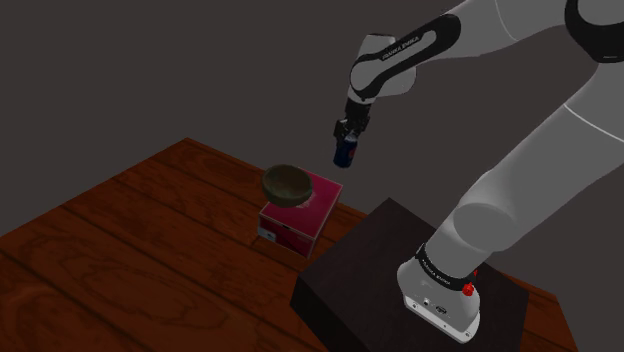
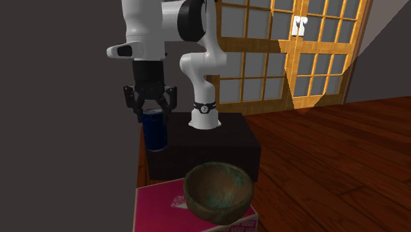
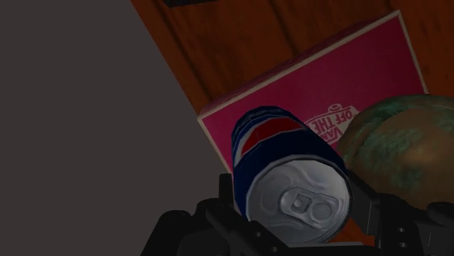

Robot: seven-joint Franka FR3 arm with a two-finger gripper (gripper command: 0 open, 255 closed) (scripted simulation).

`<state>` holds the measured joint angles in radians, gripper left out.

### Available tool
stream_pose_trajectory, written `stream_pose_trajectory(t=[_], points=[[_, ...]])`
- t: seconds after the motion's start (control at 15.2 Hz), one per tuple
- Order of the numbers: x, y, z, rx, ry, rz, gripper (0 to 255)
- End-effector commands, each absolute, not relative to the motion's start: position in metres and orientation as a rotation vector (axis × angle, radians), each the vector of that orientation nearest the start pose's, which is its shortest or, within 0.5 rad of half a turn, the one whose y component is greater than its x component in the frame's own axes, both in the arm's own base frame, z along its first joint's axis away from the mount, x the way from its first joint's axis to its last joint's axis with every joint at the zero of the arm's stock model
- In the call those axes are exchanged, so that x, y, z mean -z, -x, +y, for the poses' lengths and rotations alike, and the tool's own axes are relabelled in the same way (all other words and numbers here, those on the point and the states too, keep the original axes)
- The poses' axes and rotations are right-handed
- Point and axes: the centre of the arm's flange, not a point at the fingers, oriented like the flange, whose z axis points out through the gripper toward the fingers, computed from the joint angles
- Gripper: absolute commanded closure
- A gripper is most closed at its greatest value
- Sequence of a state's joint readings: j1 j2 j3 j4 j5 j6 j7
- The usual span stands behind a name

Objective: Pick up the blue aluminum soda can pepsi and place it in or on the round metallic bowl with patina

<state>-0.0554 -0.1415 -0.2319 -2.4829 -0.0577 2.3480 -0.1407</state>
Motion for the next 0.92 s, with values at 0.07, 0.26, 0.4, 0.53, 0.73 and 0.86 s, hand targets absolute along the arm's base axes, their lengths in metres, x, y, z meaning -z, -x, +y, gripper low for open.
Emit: stream_pose_trajectory(t=[0.07,0.26,0.4,0.53,0.73,0.86], points=[[-0.357,-0.441,-0.131,0.002,3.147,0.164,255],[-0.362,-0.451,-0.107,0.002,3.147,0.164,255],[-0.366,-0.462,-0.083,0.002,3.147,0.164,255],[-0.37,-0.472,-0.059,0.002,3.147,0.164,255],[-0.376,-0.488,-0.023,0.002,3.147,0.164,255],[-0.38,-0.498,0.001,0.002,3.147,0.164,255]])
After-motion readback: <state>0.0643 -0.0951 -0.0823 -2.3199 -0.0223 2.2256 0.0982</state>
